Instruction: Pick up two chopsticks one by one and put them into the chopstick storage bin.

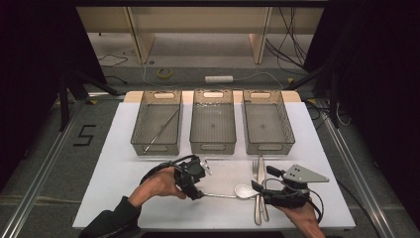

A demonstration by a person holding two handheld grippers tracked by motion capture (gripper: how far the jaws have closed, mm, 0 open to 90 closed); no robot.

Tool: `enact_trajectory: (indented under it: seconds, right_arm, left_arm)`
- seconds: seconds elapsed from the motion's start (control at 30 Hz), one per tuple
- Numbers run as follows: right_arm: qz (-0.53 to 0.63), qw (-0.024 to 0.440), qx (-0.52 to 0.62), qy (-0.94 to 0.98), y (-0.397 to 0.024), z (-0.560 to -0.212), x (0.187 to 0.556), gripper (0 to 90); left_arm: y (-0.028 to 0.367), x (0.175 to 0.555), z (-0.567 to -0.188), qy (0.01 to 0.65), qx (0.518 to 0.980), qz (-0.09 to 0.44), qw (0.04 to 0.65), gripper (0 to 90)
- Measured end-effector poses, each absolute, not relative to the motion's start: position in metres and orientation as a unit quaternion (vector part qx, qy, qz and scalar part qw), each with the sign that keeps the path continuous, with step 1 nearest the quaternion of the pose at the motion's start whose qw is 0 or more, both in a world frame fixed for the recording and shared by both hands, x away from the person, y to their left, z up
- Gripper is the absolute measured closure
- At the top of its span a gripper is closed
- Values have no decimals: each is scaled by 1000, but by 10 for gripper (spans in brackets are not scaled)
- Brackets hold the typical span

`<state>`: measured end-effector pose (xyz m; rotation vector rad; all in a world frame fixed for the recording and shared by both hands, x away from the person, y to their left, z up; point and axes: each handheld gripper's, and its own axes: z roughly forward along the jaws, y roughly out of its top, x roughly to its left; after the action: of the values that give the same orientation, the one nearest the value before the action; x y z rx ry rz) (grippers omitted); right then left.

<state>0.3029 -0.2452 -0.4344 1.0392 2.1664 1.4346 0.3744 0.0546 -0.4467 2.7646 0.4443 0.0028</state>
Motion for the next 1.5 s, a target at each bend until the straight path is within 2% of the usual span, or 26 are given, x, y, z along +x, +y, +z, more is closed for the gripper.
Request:
enact_trajectory:
  seconds: [0.63,1.13,1.5]
  right_arm:
    - [505,169,366,763,-245,-435,303,256]
    - [508,162,369,761,-246,-436,304,256]
    - [509,162,369,761,-246,-435,304,257]
  left_arm:
    - [49,373,-458,134,981,-2,137,720]
    - [44,369,-459,115,986,7,124,771]
    - [42,364,-459,79,991,7,112,834]
